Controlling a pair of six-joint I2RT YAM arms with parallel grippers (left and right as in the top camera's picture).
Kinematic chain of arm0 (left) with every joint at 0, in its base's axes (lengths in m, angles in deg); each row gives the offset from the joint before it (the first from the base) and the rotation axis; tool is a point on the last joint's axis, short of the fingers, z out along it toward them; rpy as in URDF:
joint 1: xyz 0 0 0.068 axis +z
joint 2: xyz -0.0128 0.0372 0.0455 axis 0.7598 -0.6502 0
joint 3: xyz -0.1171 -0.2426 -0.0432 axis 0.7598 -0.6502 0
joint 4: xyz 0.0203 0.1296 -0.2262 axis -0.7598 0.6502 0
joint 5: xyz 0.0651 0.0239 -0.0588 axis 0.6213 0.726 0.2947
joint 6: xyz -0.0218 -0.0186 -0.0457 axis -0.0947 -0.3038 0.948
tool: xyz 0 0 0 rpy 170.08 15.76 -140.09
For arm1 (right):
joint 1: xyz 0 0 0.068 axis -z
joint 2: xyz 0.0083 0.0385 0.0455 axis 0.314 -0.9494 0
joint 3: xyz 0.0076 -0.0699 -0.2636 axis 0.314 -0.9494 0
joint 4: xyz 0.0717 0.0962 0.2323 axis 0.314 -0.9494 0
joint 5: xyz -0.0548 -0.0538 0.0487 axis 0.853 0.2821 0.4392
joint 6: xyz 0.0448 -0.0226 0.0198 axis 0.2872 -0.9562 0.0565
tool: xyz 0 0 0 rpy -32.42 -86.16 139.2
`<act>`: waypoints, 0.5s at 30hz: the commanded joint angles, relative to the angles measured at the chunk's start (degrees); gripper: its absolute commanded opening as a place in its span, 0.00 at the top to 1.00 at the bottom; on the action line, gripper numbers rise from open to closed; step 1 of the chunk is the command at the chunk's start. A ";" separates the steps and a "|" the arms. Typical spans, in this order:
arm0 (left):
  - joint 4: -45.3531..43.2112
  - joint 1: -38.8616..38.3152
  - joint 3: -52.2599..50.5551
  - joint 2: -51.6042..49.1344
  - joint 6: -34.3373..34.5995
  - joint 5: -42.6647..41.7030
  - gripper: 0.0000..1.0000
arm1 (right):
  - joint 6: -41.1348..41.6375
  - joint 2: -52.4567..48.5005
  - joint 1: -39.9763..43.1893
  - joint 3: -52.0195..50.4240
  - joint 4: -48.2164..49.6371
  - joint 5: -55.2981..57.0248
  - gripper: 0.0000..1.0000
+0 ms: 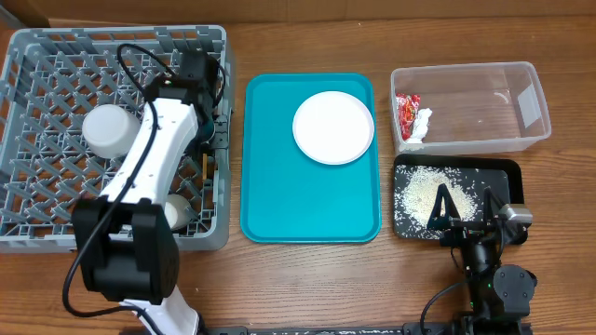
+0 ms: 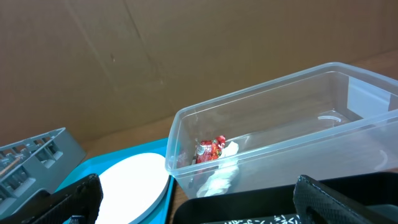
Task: Sort waste into correct bins and load items into the dishwasher
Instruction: 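Reach the left gripper to the white plate and grasp its edge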
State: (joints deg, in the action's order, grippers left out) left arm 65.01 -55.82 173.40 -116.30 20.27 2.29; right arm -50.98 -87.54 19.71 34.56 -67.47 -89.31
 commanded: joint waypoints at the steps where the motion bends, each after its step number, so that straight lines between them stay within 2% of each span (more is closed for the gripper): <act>1: -0.04 -0.31 2.19 1.22 4.15 -0.87 0.59 | 0.02 0.57 0.22 -0.61 0.24 0.26 0.00; 3: 2.99 -1.20 6.19 2.51 3.69 -4.46 0.39 | 0.02 0.57 0.22 -0.61 0.24 0.28 0.00; 7: 3.80 -5.27 10.99 4.79 0.72 -11.02 0.25 | 0.02 0.57 0.22 -0.61 0.24 0.26 0.00; 12: -1.38 -12.98 9.33 2.25 1.64 -10.08 0.28 | 0.02 0.57 0.22 -0.61 0.24 0.26 0.00; 15: -5.03 -14.56 8.37 -2.49 9.90 -9.11 0.31 | 0.02 0.57 0.22 -0.61 0.22 0.28 0.00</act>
State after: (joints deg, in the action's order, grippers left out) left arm 62.26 -69.59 182.99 -113.83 23.40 -6.59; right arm -51.00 -87.54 19.71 34.56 -67.50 -89.33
